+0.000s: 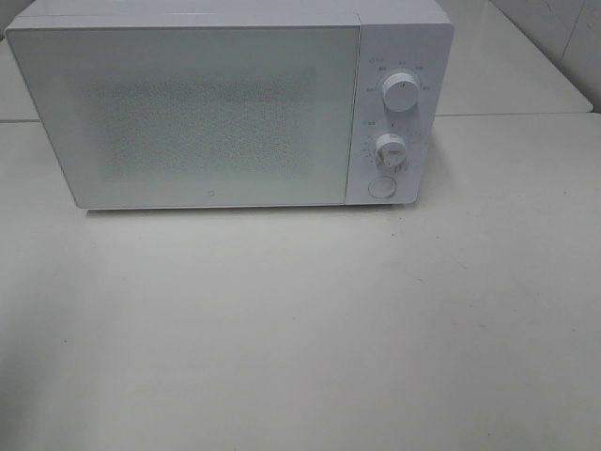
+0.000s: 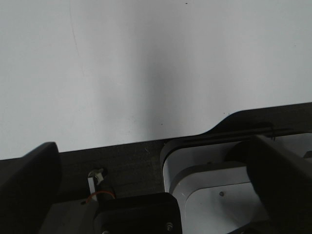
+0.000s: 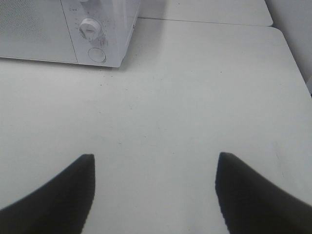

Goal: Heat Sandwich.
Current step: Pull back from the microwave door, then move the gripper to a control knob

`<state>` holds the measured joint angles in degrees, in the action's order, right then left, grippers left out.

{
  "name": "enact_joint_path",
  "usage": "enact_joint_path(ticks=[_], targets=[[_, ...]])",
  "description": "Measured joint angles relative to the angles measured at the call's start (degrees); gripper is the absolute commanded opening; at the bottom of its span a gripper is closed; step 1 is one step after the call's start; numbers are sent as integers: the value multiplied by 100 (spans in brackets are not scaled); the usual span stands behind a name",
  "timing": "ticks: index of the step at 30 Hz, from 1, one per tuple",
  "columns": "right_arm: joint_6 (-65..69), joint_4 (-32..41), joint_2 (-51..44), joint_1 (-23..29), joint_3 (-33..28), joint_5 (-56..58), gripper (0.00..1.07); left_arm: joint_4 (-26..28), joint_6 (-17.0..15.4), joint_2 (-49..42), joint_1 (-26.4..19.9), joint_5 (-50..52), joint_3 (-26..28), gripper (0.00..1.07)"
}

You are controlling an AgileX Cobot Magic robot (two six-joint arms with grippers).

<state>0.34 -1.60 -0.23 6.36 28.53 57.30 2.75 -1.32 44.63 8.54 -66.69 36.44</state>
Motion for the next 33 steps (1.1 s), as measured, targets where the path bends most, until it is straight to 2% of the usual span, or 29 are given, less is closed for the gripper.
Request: enact_joint_path(ticks=[9,15,29,32,33], targets=[[0,0,0,0,0,0,68,80,63,-1455,0,17,-441,98],[0,0,0,0,0,0,68,143,372,-2418,0,430,-647,98],[0,0,0,0,0,0,68,149,435,-2670,0,458,-653,98],[0,0,0,0,0,0,68,155,435,-2744,-69,458,-653,98],[0,0,0,0,0,0,68,155,435,-2928,-229,458,-653,98]])
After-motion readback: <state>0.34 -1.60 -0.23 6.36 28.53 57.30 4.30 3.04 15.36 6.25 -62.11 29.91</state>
